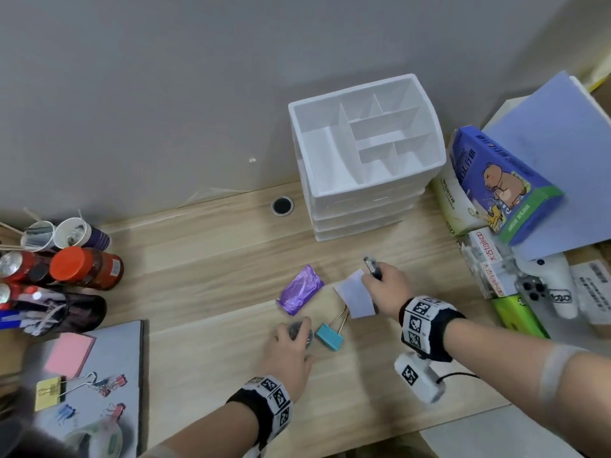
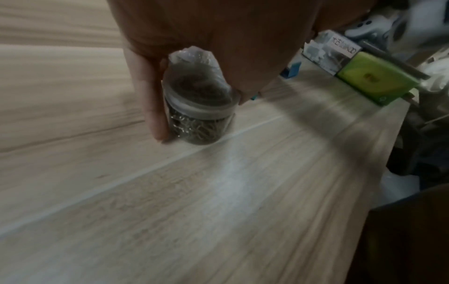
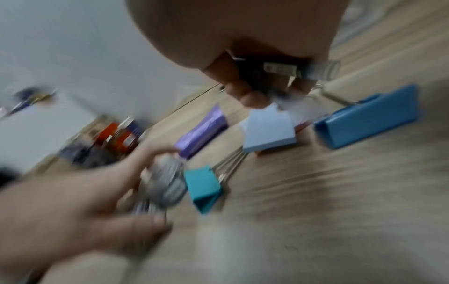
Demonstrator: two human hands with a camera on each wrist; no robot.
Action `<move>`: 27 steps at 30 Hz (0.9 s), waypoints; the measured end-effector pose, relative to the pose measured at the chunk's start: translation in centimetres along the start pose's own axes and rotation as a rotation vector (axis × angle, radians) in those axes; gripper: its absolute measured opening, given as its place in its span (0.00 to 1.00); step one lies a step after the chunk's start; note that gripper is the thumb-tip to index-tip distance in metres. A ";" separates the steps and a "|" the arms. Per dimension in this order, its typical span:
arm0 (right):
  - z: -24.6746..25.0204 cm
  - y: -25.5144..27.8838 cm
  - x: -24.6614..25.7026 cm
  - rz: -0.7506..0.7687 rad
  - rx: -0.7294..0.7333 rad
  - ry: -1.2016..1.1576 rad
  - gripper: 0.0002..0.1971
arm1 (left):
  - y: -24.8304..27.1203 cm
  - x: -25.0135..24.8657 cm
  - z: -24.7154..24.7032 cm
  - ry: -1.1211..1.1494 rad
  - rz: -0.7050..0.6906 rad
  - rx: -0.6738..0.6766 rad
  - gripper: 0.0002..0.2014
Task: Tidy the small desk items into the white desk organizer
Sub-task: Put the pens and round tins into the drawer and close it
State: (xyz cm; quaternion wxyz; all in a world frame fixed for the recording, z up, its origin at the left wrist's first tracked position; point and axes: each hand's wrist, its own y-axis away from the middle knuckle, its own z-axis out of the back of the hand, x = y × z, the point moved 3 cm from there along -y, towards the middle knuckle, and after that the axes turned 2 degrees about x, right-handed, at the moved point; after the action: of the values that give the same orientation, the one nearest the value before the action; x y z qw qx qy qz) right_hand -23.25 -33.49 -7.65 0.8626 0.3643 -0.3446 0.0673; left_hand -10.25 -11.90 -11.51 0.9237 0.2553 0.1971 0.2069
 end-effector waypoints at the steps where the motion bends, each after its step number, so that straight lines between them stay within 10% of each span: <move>1: 0.8 -0.5 0.1 -0.064 -0.072 -0.127 0.12 | -0.1 0.0 0.1 -0.005 -0.012 0.005 0.32; 13: 4.3 -5.5 3.3 -0.420 -0.129 -0.995 0.06 | 1.1 0.4 7.9 -0.052 -0.111 0.018 0.27; 20: 4.2 -6.8 3.9 -0.499 -0.028 -1.189 0.05 | -2.0 -4.2 26.5 -0.119 -0.400 -0.053 0.29; 27: 4.3 -5.8 4.3 -0.465 0.029 -1.062 0.10 | -6.3 -8.6 31.4 -0.253 -0.430 -0.019 0.28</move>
State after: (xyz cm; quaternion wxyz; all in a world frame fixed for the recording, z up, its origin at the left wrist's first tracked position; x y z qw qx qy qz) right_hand -20.24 -41.19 -6.10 0.5587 0.4259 -0.6399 -0.3114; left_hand -0.93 -33.27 12.04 0.9662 0.2226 0.1276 -0.0260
